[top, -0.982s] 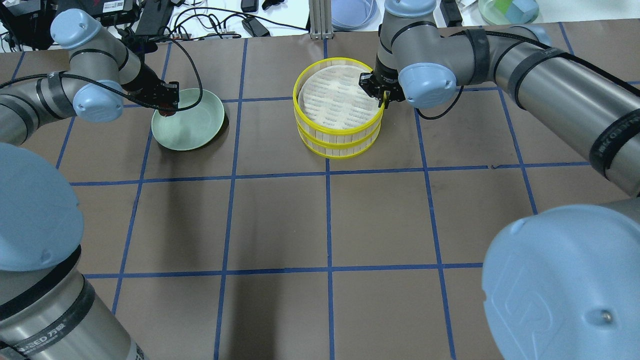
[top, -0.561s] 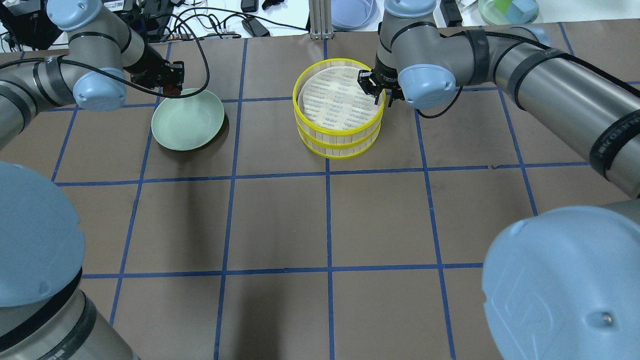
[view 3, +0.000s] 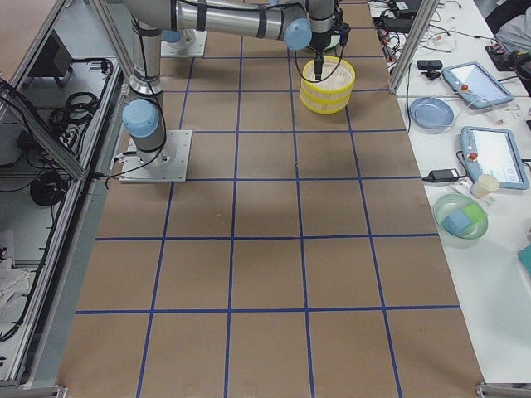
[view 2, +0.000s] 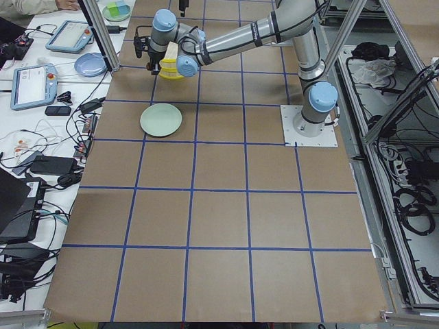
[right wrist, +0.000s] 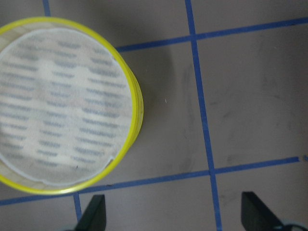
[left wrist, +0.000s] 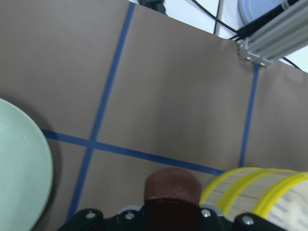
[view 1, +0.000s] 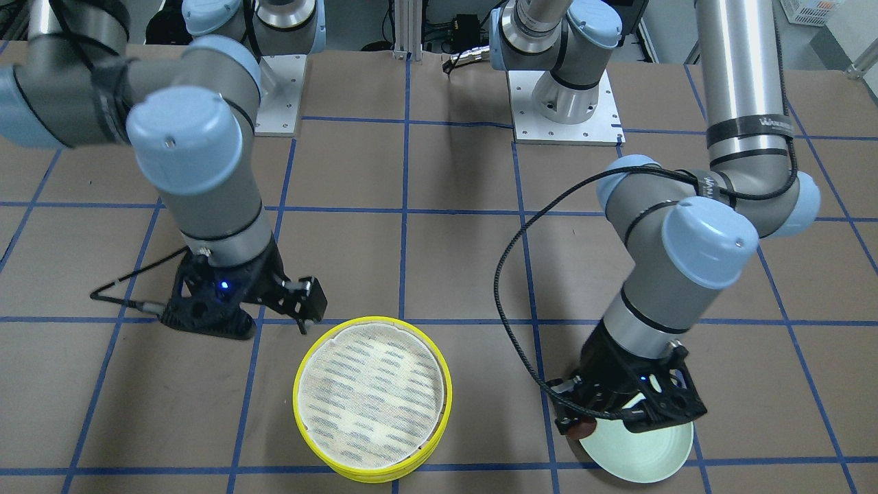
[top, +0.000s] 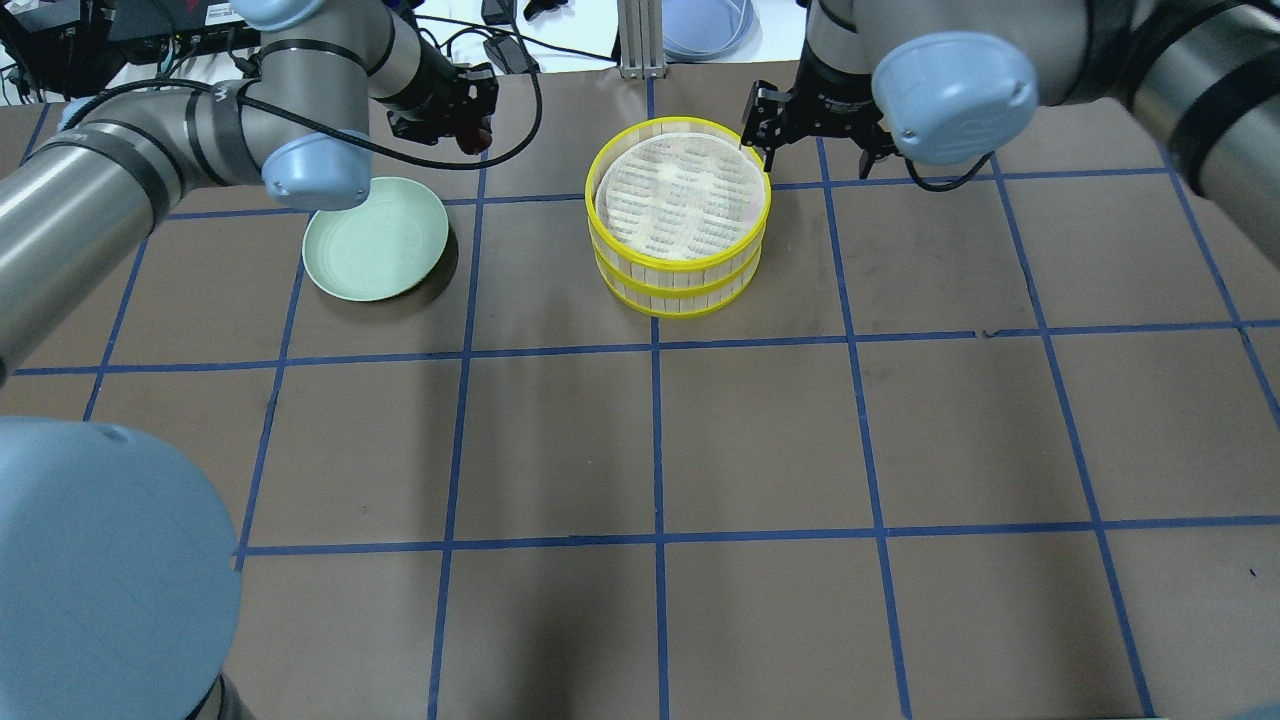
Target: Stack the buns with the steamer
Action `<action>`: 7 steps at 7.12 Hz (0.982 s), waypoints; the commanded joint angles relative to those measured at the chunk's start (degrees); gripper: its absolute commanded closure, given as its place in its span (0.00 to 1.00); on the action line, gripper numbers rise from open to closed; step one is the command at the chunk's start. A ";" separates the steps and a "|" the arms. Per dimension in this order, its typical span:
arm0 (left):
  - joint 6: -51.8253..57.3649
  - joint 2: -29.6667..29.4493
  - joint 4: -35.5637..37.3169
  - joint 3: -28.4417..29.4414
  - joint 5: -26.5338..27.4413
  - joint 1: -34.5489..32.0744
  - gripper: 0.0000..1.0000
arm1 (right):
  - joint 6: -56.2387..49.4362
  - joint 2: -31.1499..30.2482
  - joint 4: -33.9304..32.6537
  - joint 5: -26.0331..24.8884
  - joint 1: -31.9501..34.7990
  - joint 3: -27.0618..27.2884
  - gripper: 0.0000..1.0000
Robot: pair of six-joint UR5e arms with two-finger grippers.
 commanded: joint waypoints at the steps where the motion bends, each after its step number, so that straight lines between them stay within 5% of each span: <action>1: -9.85 -0.71 2.29 -0.39 -1.85 -6.33 1.00 | -6.74 -8.82 12.09 -0.09 -1.18 -0.10 0.00; 3: -13.11 -1.59 2.21 -0.57 -3.88 -9.51 1.00 | -8.18 -14.35 14.13 1.04 -2.07 0.25 0.00; 4: -13.21 -2.72 4.12 -0.57 -5.19 -9.61 0.84 | -10.19 -14.90 14.58 2.79 -2.15 0.42 0.00; 6: -16.89 -3.96 7.39 -0.57 -8.89 -9.61 0.00 | -13.01 -13.86 12.66 3.60 -2.50 0.16 0.00; 7: -17.17 -3.96 7.13 -0.57 -8.80 -9.61 0.00 | -13.37 -13.33 12.13 3.25 -2.68 -0.19 0.00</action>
